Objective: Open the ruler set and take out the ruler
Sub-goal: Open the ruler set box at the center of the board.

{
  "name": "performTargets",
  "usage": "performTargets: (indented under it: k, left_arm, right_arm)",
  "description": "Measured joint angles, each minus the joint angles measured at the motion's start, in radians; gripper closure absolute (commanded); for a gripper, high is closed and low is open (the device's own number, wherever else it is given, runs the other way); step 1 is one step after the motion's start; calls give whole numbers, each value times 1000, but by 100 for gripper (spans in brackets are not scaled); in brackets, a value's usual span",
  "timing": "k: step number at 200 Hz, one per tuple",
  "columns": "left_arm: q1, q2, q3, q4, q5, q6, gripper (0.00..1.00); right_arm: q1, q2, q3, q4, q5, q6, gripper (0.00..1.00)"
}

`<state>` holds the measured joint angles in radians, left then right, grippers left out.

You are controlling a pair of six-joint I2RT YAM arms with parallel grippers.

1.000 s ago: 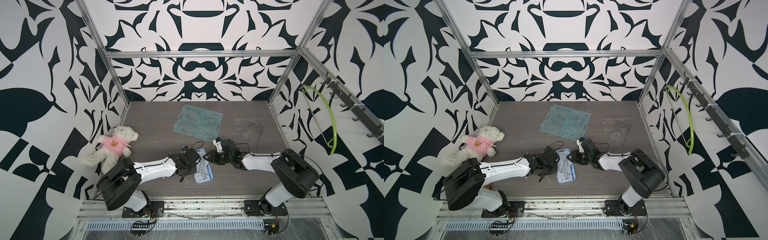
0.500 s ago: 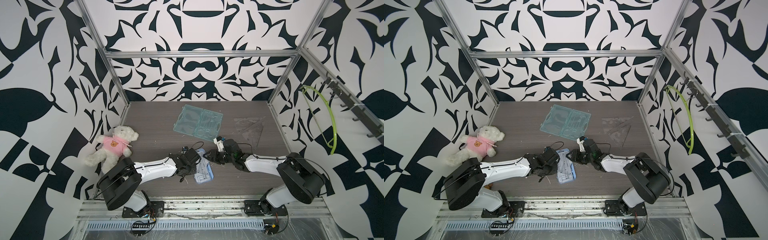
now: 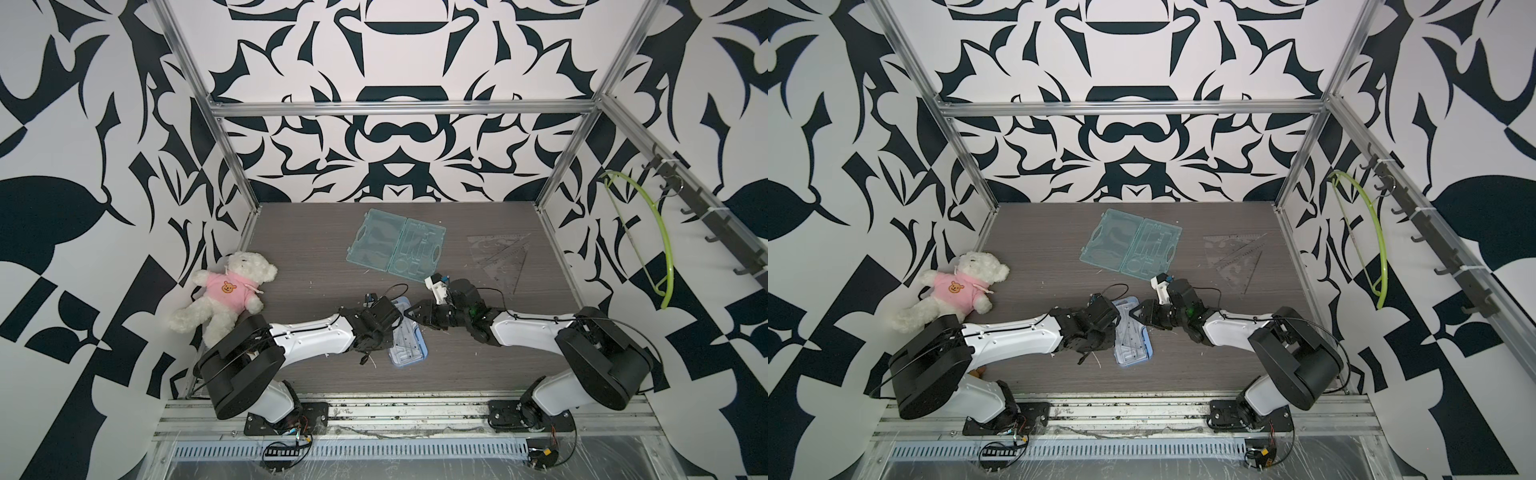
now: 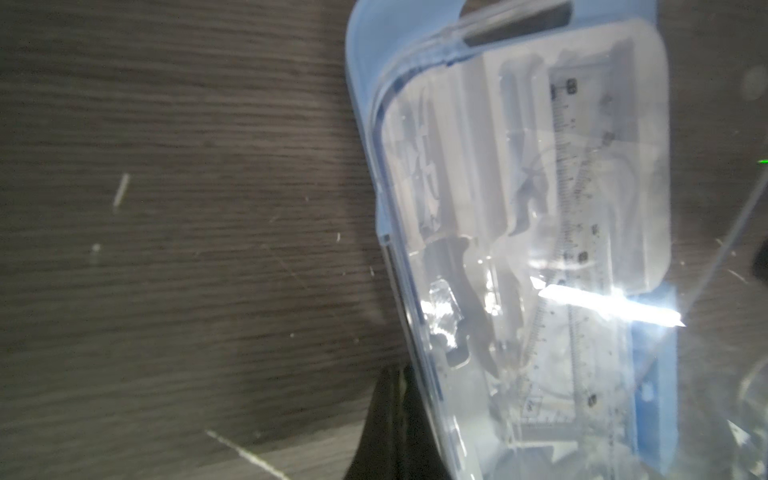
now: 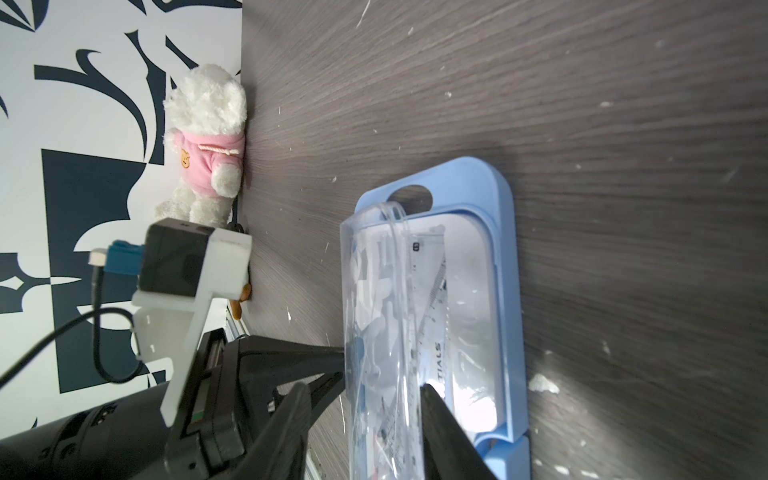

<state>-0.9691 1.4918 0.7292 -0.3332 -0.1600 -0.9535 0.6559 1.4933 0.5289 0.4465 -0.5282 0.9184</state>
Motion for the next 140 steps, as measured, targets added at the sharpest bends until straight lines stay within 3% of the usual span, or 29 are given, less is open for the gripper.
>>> performTargets:
  k: [140]
  left_arm:
    - [0, -31, 0, 22, -74, -13, 100]
  right_arm:
    - [40, 44, 11, 0, 1, 0, 56]
